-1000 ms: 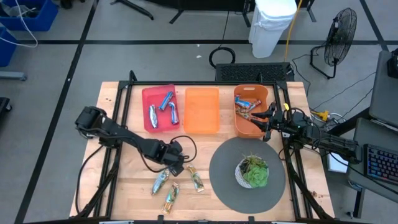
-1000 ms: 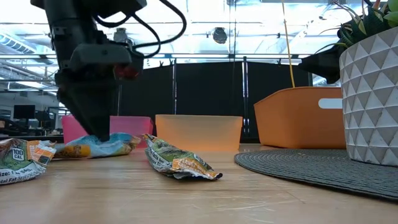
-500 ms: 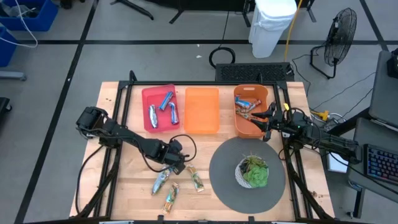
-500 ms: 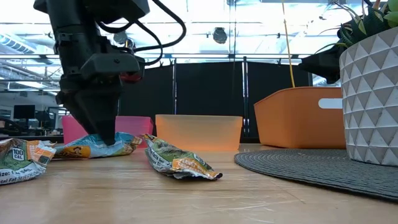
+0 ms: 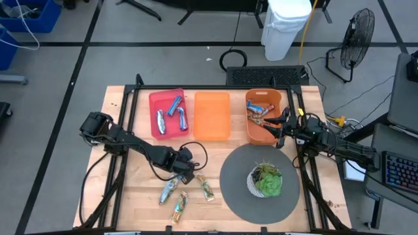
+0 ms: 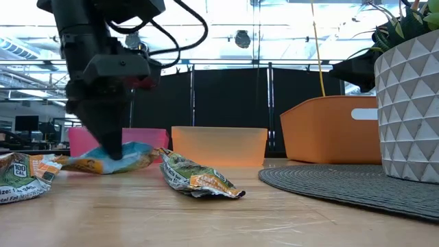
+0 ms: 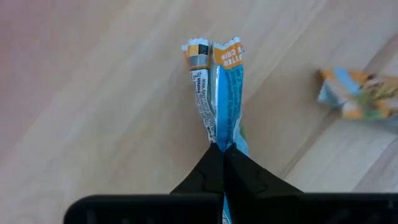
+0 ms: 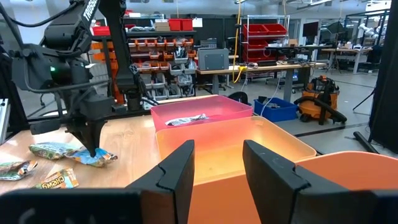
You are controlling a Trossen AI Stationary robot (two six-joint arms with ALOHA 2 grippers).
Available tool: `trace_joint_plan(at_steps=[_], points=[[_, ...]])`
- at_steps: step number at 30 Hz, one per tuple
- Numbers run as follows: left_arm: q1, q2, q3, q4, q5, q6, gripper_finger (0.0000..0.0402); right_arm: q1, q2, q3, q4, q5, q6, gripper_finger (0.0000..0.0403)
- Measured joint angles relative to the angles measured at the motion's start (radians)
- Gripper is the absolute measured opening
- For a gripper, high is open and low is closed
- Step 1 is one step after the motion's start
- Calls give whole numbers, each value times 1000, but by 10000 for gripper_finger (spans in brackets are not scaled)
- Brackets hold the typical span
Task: Pick and place Granola Bars by type
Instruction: Put the yellow granola bar into the left orange bin
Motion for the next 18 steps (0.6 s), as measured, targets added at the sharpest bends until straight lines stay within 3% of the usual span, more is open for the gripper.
trace_joint_plan(at_steps=[7,12,16,18], points=[[0,-37,98,-81,-146,147,4,0,0,0,0,0,0,128],[-3,-98,166,-134,-379,290,3,0,0,0,0,0,0,128],[1,-160,160,-138,-583,378,3,0,0,0,0,0,0,128],[15,-189,135,-147,-636,384,3,0,0,0,0,0,0,128]])
